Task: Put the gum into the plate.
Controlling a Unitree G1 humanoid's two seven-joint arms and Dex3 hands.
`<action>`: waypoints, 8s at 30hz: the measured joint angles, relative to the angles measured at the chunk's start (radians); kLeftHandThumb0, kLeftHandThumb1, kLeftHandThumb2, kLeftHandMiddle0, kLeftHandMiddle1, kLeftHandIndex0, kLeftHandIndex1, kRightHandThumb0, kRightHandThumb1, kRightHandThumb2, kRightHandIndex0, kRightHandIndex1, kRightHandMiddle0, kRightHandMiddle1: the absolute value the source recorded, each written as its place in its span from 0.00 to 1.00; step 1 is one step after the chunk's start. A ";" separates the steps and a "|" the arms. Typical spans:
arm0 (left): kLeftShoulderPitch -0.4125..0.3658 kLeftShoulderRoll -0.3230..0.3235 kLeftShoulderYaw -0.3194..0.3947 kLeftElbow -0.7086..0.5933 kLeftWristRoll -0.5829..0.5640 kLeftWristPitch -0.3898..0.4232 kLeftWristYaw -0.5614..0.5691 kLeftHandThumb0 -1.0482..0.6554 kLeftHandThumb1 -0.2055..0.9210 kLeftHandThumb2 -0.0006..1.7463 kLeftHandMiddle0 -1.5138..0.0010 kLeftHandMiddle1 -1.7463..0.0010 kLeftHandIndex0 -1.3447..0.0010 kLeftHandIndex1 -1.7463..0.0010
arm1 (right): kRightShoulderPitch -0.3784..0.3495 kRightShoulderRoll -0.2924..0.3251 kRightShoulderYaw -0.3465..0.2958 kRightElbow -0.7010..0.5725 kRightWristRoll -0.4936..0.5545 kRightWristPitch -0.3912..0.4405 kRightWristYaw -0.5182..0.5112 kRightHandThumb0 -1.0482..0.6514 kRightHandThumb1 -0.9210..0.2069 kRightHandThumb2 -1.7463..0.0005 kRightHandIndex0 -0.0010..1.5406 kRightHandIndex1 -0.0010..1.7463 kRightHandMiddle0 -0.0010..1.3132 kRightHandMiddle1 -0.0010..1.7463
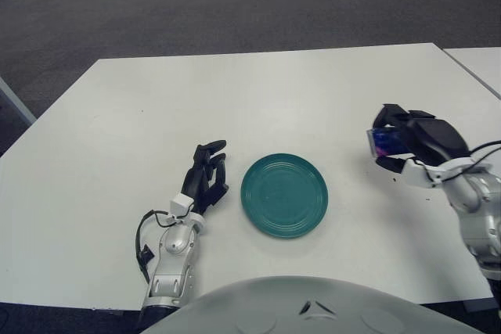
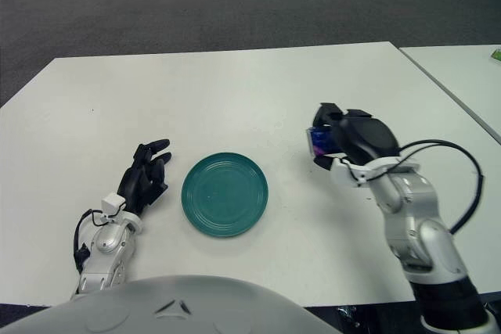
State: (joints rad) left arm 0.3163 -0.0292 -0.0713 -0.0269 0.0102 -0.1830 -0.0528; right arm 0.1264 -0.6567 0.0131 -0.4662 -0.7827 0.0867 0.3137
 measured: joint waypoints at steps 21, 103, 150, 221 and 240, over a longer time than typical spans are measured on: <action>0.000 -0.029 0.003 0.041 -0.031 -0.055 -0.001 0.09 1.00 0.47 0.94 0.46 1.00 0.45 | -0.143 0.171 0.298 0.124 -0.122 -0.110 -0.070 0.39 0.24 0.50 0.28 0.45 0.28 0.99; -0.058 -0.085 0.021 0.232 -0.202 -0.221 -0.066 0.09 1.00 0.57 0.87 0.62 1.00 0.42 | -0.081 0.294 0.470 0.086 -0.262 -0.147 0.074 0.00 0.00 0.54 0.10 0.05 0.00 0.21; -0.058 -0.084 0.039 0.235 -0.192 -0.229 -0.100 0.04 1.00 0.54 0.85 0.57 0.94 0.29 | 0.081 0.618 0.030 0.207 0.508 -0.016 -0.270 0.14 0.00 0.61 0.32 0.10 0.00 0.51; 0.098 -0.072 0.042 0.051 -0.132 -0.077 -0.057 0.09 1.00 0.56 0.85 0.60 0.99 0.33 | 0.164 0.666 -0.062 0.494 0.685 -0.298 -0.437 0.20 0.00 0.60 0.27 0.29 0.00 0.58; 0.108 -0.075 0.035 0.033 -0.121 -0.071 -0.045 0.09 1.00 0.56 0.85 0.63 1.00 0.35 | 0.166 0.664 -0.062 0.498 0.685 -0.306 -0.438 0.22 0.00 0.60 0.27 0.28 0.00 0.58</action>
State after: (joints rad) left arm 0.4245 -0.1041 -0.0359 0.0062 -0.1111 -0.2540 -0.0977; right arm 0.2920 0.0068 -0.0486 0.0314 -0.0972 -0.2193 -0.1240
